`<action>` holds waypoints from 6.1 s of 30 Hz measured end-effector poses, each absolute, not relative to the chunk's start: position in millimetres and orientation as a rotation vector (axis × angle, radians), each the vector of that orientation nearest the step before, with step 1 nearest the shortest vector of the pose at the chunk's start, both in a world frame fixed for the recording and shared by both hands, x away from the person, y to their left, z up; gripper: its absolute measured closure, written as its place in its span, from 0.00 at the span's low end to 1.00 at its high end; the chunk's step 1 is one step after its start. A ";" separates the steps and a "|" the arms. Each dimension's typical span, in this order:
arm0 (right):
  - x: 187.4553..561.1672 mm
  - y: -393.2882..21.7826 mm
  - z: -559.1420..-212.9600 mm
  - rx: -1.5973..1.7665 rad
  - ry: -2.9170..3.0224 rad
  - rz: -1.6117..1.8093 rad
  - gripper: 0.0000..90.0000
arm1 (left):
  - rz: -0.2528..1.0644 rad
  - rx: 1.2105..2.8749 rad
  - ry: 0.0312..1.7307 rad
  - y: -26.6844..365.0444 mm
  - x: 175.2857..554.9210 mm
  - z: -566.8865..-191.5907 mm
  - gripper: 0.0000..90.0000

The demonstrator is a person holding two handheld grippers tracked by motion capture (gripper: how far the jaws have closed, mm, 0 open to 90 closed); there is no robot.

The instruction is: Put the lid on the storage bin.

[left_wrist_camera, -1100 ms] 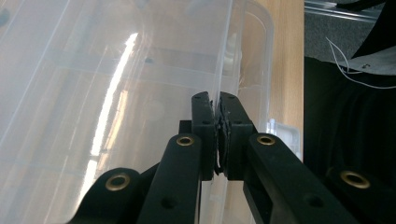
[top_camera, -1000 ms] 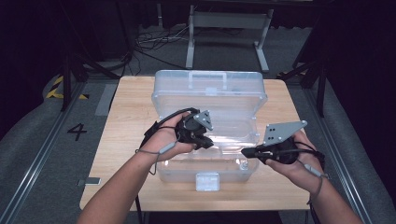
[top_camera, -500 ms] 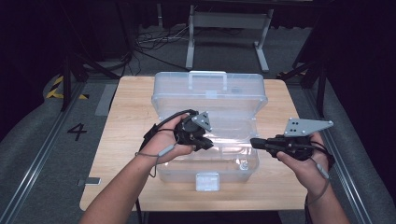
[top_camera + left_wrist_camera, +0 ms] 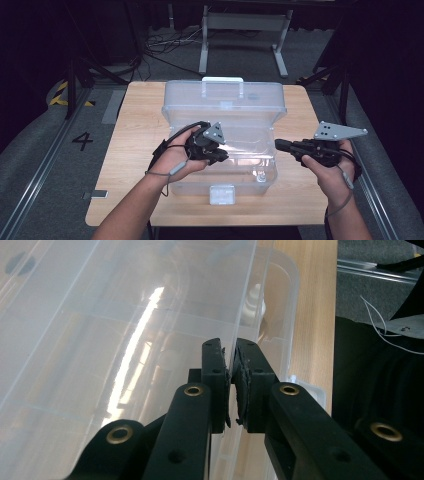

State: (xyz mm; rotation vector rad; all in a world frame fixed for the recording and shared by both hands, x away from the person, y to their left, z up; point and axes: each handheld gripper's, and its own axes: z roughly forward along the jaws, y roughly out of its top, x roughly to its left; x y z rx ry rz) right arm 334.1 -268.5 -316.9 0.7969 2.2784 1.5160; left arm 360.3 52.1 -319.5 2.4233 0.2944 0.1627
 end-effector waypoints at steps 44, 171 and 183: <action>341.1 -273.5 -326.2 0.891 2.262 1.541 1.00 | 0.203 2.150 0.541 116.5 331.9 -307.9 0.94; 334.8 -267.3 -350.4 0.824 2.762 0.920 1.00 | 0.014 2.435 0.864 191.3 334.1 -348.1 1.00; 335.2 -264.9 -354.5 0.824 2.796 0.873 1.00 | -0.014 2.472 0.856 190.2 334.5 -351.2 0.99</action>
